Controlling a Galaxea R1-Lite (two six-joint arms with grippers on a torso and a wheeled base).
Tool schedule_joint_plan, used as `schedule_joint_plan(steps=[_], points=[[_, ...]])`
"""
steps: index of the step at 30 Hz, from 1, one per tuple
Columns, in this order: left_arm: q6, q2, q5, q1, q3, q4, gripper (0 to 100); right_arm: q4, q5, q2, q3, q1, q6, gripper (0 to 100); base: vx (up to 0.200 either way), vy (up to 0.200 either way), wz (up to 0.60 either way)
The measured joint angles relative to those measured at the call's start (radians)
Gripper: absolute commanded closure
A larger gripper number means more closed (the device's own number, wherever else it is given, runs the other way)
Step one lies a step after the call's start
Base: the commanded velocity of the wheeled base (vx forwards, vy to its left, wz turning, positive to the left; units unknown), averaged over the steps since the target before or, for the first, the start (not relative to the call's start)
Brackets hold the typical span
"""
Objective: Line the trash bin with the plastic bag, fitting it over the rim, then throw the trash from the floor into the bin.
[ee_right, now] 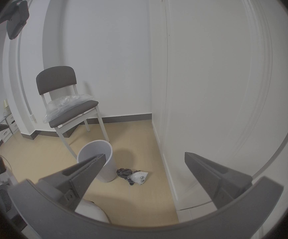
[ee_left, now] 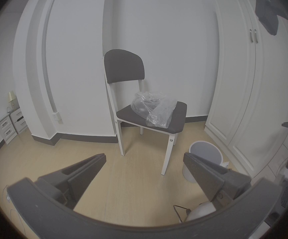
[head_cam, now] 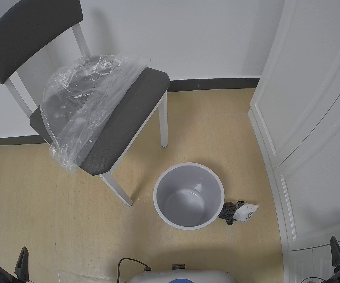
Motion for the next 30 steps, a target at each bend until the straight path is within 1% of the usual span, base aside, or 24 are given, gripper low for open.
schedule_joint_plan(steps=[15,20,23,26,28,30], points=[[-0.005,0.0,0.004,0.0,0.0,0.0,0,0.0,-0.002,0.0,0.0,-0.001,-0.007,0,0.0,0.0,0.0],[0.02,0.0,-0.007,0.0,0.0,0.0,0,0.0,0.005,0.0,0.0,-0.003,-0.051,0,0.0,0.0,0.0],[0.025,0.0,-0.024,0.001,0.0,-0.001,0,-0.002,0.011,0.0,0.0,-0.003,-0.053,0,0.0,0.0,0.0],[0.005,0.0,-0.026,0.001,0.0,-0.025,0,-0.02,0.01,0.0,0.0,-0.003,-0.033,0,0.0,0.0,0.0],[-0.035,0.0,-0.033,0.001,-0.013,-0.06,0,-0.051,0.012,0.0,-0.008,-0.003,0.001,0,0.0,0.0,0.0],[-0.076,0.0,-0.056,0.001,-0.043,-0.086,0,-0.082,0.021,0.0,-0.051,-0.003,0.037,0,0.0,0.0,0.0]])
